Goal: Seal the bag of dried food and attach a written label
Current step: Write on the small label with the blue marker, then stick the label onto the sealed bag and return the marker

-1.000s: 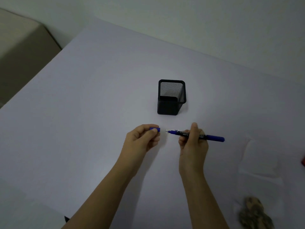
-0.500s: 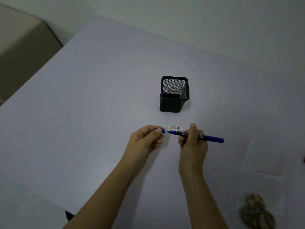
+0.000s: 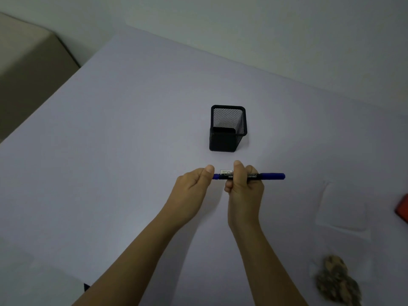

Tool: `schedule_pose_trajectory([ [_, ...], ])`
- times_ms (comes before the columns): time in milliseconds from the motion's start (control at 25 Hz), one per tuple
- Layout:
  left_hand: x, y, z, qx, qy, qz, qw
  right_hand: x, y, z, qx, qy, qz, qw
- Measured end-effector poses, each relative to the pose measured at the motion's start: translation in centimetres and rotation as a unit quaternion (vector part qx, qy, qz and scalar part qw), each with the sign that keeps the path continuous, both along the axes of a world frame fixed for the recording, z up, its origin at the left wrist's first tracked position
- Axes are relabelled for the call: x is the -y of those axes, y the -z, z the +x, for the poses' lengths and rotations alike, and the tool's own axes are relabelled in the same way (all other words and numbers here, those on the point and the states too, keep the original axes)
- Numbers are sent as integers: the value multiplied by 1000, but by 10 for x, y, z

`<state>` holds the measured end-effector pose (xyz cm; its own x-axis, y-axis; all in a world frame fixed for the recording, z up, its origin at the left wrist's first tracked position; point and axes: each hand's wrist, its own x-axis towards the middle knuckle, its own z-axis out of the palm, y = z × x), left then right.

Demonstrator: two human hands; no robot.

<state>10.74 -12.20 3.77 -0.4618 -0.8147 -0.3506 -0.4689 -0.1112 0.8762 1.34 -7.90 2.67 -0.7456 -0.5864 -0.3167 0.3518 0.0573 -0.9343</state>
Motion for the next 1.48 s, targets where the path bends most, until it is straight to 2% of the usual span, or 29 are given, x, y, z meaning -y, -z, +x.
schedule_pose_trajectory([
  [160,5,2,-3,-2,11,24,1000,0,-5,-3,-39,-23,-4,999],
  [280,19,-9,-9,-16,42,-1,999,5,-21,-19,-32,0,-32,999],
  [360,36,-18,-14,-11,82,-66,994,14,-33,-39,-59,45,-68,995],
  [440,57,-24,-22,0,63,-172,983,27,-46,-60,-175,70,-104,977],
  [480,67,-23,-26,7,30,-215,976,35,-50,-68,-247,69,-118,959],
  [560,84,-17,-37,48,0,-244,969,56,-50,-81,-379,34,-95,920],
  [680,92,-2,-54,134,76,-217,964,82,-38,-87,-486,-123,49,864],
  [760,94,2,-57,127,94,-205,966,90,-26,-83,-516,-232,141,812],
  [800,95,2,-56,120,98,-203,967,91,-22,-79,-517,-255,169,799],
  [920,96,1,-54,135,110,-214,961,91,-16,-73,-590,-239,234,735],
  [1000,95,0,-54,148,124,-204,960,91,-18,-73,-607,-234,295,700],
  [1080,92,-1,-51,142,120,-191,964,91,-24,-79,-563,-263,334,709],
  [1160,86,-2,-43,98,60,-208,971,85,-30,-89,-487,-264,327,766],
  [1240,72,2,-30,52,-4,-245,968,66,-29,-99,-436,-186,287,833],
  [1280,63,7,-24,50,-6,-252,966,50,-25,-102,-424,-141,275,851],
  [1360,45,25,-16,77,39,-241,967,14,-6,-103,-411,-144,281,855],
  [1480,34,47,-19,132,124,-204,962,-20,27,-93,-385,-279,305,825],
])
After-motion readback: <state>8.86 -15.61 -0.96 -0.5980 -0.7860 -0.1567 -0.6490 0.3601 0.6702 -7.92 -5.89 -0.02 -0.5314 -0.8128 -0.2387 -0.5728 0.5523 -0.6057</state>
